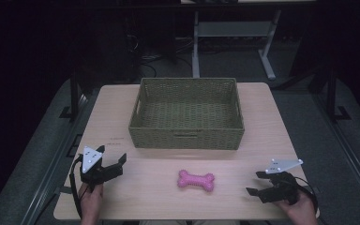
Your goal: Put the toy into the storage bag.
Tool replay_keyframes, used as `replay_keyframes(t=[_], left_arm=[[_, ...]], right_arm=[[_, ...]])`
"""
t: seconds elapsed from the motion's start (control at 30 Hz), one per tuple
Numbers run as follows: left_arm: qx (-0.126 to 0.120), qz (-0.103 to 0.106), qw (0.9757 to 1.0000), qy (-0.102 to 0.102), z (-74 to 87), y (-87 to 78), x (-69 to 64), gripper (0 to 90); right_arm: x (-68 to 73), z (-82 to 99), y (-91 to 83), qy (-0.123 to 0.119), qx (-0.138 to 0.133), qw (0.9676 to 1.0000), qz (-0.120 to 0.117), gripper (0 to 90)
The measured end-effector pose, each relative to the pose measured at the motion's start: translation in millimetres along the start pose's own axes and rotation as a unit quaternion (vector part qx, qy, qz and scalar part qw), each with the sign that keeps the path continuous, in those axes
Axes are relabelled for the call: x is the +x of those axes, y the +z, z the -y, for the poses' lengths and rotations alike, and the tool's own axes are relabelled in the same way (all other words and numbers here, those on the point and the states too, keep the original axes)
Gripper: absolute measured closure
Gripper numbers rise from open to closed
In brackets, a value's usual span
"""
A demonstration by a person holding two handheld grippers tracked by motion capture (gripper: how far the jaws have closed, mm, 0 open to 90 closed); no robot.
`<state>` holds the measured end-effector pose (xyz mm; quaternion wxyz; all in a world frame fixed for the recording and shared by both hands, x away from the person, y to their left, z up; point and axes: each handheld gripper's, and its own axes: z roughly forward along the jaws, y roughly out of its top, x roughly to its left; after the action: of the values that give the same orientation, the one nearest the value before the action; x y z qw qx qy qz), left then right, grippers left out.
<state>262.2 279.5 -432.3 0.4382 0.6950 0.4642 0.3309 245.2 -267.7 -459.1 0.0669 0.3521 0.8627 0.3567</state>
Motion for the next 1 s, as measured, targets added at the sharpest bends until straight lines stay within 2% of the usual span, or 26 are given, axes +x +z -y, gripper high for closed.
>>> replay_keyframes(t=[0.23,0.43,0.57,0.7,1.0], left_arm=[[0.007,0.008,0.9999,0.001,1.8,4.7,1.2,13.7],[0.003,0.005,1.0000,0.001,2.2,3.1,2.6,13.7],[0.001,0.002,1.0000,0.000,2.5,1.2,4.0,13.7],[0.001,0.000,1.0000,-0.001,2.8,1.0,4.7,13.7],[-0.001,-0.001,1.0000,-0.001,2.7,1.7,5.0,13.7]], right_arm=[[4.9,-5.5,2.4,-0.008,0.005,0.9999,-0.012,23.3],[14.0,-14.6,6.3,-0.019,0.013,0.9996,-0.019,21.4],[19.4,-23.7,7.7,-0.035,0.021,0.9989,-0.023,21.0],[22.7,-33.1,8.7,-0.040,0.024,0.9985,-0.027,20.3],[29.1,-55.7,14.0,-0.063,0.044,0.9959,-0.048,20.5]])
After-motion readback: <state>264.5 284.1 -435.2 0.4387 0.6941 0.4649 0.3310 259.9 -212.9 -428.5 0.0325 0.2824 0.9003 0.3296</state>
